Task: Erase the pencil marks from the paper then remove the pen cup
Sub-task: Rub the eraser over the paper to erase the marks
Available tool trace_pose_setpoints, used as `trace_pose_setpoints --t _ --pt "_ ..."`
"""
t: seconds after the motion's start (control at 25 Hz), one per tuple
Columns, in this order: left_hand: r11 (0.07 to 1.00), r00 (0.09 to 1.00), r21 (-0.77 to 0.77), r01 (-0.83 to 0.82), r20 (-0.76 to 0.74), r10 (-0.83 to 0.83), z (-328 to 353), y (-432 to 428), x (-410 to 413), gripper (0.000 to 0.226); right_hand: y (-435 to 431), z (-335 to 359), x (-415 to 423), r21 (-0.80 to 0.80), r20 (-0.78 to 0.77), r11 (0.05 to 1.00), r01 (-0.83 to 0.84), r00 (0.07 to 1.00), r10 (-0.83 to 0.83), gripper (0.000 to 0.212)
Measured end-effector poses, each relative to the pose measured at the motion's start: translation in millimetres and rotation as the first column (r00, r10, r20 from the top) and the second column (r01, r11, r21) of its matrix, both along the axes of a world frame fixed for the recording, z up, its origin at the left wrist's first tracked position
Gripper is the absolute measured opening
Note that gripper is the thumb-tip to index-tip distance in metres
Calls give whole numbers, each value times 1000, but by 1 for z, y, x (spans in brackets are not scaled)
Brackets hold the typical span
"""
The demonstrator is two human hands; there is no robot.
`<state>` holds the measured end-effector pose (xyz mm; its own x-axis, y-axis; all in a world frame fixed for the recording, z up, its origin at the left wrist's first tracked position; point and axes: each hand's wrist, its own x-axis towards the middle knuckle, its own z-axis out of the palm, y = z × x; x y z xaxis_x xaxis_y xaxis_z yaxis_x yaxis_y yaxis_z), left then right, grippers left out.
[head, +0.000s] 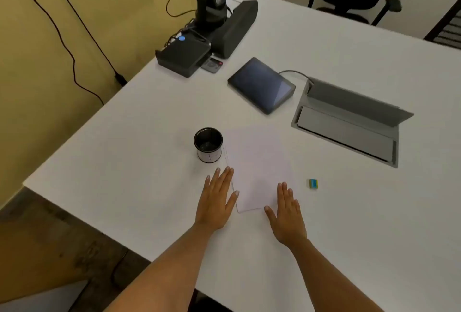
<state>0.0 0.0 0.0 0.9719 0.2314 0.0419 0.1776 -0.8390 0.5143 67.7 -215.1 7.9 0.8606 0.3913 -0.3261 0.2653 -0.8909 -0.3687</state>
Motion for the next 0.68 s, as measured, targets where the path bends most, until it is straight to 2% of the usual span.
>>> trace_pose_setpoints --t 0.2,0.36,0.52,0.68 --pt "1000 997 1 0 -73 0 -28 -5 -1 69 -1 -24 4 -30 -35 998 50 998 -51 71" --pt "1000 998 -15 15 -61 -16 -46 -3 11 62 -1 -45 3 24 22 995 95 995 -96 67" --pt "998 998 26 65 -18 -64 -64 4 24 55 -6 -70 0 -43 171 997 62 984 -54 65" --pt "993 995 53 103 -10 -102 -76 5 34 57 -10 -76 7 -23 196 998 66 979 -61 63"
